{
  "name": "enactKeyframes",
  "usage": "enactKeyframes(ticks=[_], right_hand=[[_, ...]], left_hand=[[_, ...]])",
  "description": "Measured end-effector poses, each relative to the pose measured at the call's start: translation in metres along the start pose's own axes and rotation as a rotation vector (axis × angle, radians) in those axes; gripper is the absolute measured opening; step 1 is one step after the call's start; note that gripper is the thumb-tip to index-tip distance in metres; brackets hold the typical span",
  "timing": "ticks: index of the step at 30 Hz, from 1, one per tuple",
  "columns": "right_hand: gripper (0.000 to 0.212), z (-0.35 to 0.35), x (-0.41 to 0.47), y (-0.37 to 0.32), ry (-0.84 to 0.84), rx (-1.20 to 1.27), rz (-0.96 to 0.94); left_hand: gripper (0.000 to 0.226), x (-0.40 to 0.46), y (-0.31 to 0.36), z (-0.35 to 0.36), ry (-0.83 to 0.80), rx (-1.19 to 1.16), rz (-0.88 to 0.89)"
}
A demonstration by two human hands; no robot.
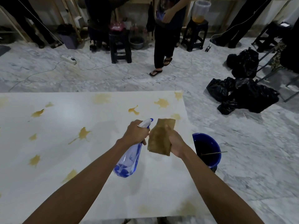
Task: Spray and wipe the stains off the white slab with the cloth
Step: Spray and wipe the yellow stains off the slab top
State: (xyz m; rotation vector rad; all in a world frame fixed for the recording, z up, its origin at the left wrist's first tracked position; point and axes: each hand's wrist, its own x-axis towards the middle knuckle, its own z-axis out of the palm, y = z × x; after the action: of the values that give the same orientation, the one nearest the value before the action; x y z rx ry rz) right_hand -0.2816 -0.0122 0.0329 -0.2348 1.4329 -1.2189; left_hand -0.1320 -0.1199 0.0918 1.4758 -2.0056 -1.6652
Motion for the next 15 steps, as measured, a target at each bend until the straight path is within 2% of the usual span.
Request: enactKeyframes(ticks=[2,4,7,9,12,13,15], right_hand=[[0.059,-0.02,0.024,0.012,0.045,-0.255,0.052],[0.048,-0.039,0.046,0.016,0.114,-0.453,0.037],[0.04,-0.058,0.085,-0.014,0.108,-0.711,-0.163],[0.04,-0.067,0.125,-0.042,0.126,-1.056,-0.373],[0.053,-0.061,0.191,-0.076,0.296,-1.566,-0.589],[0.058,-0.056,0.213,-0.083,0.307,-1.668,-0.59],[0.069,-0.053,0.254,-0.081,0.228,-1.784,-0.509]], left_hand=[[0.026,0.021,0.003,0.009,0.031,-0.049,-0.028],[0.031,0.04,0.01,0.016,0.077,-0.089,-0.058],[0.029,0.064,0.02,0.021,0.122,-0.197,-0.067],[0.032,0.078,0.024,0.021,0.151,-0.241,-0.056],[0.026,0.096,0.023,0.022,0.18,-0.274,-0.034],[0.021,0.101,0.022,0.023,0.183,-0.272,-0.024],[0.014,0.107,0.017,0.026,0.183,-0.252,-0.024]])
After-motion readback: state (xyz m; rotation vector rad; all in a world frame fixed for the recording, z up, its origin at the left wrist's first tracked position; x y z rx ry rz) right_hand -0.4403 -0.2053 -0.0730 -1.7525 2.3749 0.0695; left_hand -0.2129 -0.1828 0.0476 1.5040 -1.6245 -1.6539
